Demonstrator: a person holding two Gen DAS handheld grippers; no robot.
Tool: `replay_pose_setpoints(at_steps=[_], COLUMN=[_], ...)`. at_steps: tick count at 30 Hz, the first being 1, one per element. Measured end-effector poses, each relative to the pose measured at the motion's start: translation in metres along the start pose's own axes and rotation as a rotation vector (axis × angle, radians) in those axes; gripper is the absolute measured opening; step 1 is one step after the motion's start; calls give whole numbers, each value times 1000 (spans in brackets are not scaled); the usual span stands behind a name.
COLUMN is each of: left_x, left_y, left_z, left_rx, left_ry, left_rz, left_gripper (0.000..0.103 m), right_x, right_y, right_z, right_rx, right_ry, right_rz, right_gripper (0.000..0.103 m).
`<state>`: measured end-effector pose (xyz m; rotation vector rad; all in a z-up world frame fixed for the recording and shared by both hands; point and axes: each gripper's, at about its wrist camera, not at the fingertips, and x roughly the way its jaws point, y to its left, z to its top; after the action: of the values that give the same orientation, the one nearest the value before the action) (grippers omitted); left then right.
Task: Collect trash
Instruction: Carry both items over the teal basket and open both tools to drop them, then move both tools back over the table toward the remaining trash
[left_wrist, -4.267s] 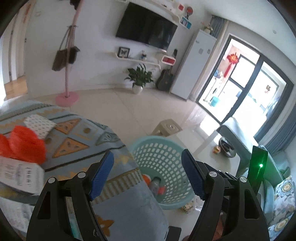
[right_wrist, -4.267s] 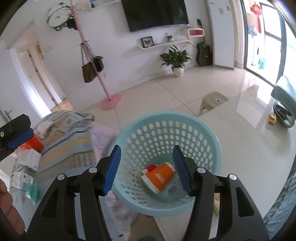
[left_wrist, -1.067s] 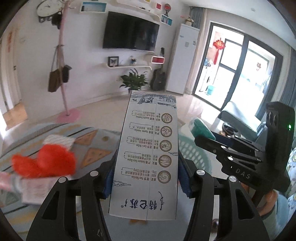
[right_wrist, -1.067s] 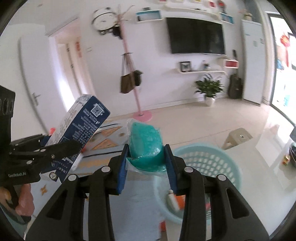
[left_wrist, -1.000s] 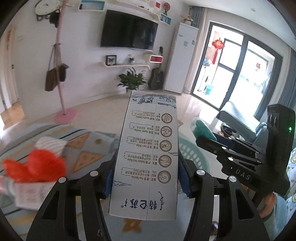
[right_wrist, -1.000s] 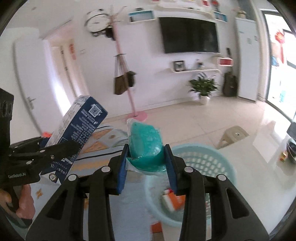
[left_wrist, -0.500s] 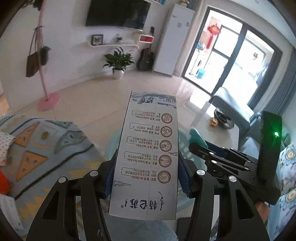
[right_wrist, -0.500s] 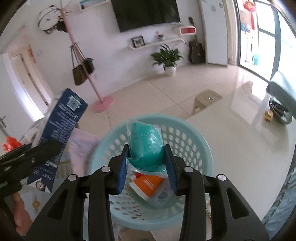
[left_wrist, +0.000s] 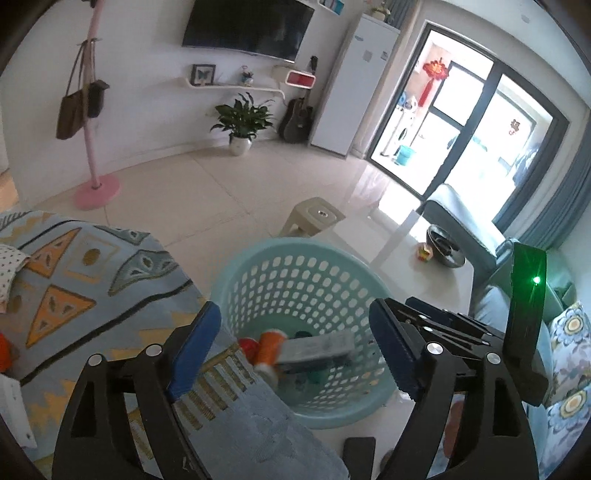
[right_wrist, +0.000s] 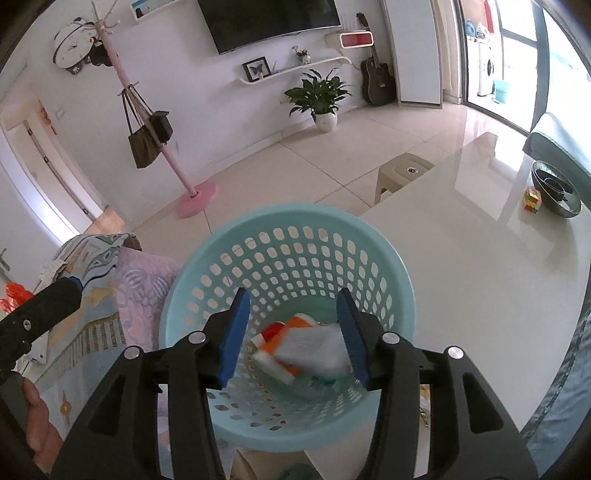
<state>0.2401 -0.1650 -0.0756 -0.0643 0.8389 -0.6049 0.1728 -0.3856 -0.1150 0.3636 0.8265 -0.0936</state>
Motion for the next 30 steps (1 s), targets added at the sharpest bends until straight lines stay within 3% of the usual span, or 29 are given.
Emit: replay_pose_setpoints(at_steps=[9, 20, 30], left_x=[-31, -99, -187], left_y=[-3, 2, 57], left_z=[-8, -10, -30], left_rx=[-15, -42, -131], left_ry=[-47, -169, -295], left_rz=[-1, 9, 97], left_gripper=[80, 80, 80], right_x=[-25, -71, -101], right_y=[29, 78, 168], right_z=[0, 3, -9], right_rx=[-46, -127, -281], right_ry=[-39, -113, -146], right_rz=[32, 104, 224], right_gripper=[46, 46, 46])
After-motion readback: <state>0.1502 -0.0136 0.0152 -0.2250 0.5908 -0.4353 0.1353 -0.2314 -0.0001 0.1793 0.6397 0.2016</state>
